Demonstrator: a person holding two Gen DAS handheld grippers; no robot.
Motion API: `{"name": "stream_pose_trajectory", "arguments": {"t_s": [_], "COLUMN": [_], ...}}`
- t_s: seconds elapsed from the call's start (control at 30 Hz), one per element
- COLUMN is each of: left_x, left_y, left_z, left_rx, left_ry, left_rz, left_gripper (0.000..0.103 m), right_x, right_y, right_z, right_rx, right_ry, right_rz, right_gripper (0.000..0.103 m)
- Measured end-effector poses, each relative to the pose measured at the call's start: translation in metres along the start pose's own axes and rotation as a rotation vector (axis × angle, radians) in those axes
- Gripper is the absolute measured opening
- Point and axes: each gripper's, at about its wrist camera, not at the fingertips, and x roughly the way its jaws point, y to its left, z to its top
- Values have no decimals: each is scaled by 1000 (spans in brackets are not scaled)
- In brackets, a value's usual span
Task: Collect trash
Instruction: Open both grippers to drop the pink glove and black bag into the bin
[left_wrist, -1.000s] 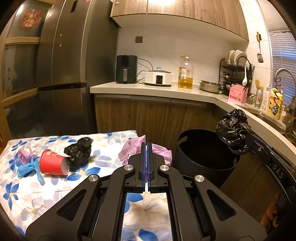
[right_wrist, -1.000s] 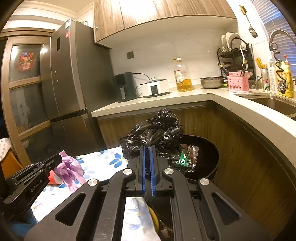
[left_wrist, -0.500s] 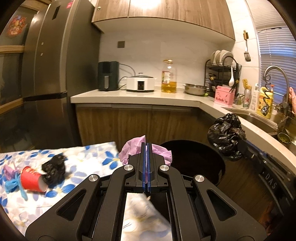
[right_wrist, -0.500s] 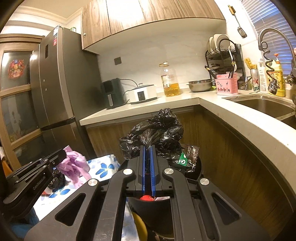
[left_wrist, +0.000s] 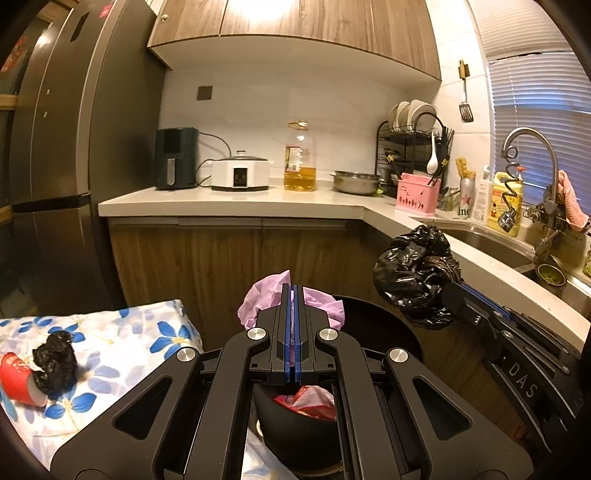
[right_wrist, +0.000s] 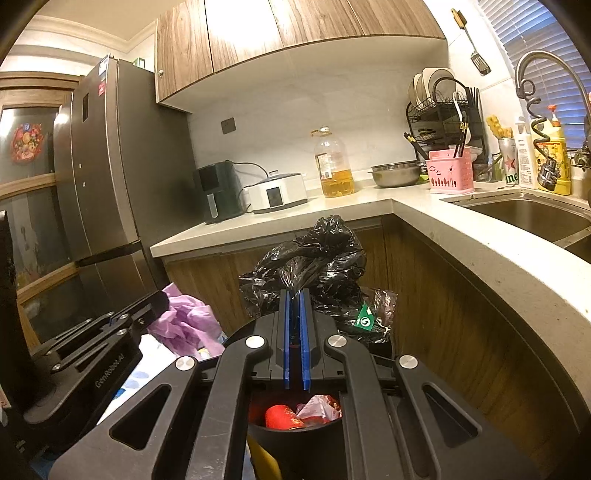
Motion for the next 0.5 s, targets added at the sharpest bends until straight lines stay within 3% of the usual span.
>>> {"name": "stream_pose_trajectory", "arguments": {"t_s": [0.5], "left_x": [22], "left_y": [5], "left_z": [-3], "left_rx": [-20], "left_ry": [24], "left_rz": [-26], "left_gripper": [0], "right_x": [15], "right_y": [3], "right_z": [1], "right_rx": [-18], "right_ry": [13], "right_rz": [11], "right_gripper": [6]}}
